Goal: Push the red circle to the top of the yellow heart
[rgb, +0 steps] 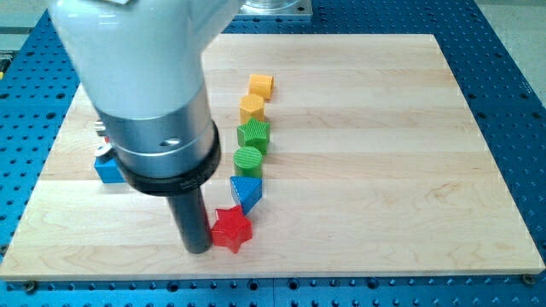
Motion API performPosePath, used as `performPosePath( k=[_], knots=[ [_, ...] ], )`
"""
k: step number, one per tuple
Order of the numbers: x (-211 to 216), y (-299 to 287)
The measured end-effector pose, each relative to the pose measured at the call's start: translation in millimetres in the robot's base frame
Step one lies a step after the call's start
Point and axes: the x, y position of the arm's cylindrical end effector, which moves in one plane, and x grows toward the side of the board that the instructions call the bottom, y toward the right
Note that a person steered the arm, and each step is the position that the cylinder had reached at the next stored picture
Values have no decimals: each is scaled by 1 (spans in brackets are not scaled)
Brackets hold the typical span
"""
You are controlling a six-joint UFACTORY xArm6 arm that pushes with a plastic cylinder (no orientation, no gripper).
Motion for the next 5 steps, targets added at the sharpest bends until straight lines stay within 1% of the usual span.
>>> performPosePath(
  k=[1,2,3,4,5],
  knots=[
    [0,21],
    [2,2],
    [-5,-64],
    [-66,-115],
    [-138,-116]
  ],
)
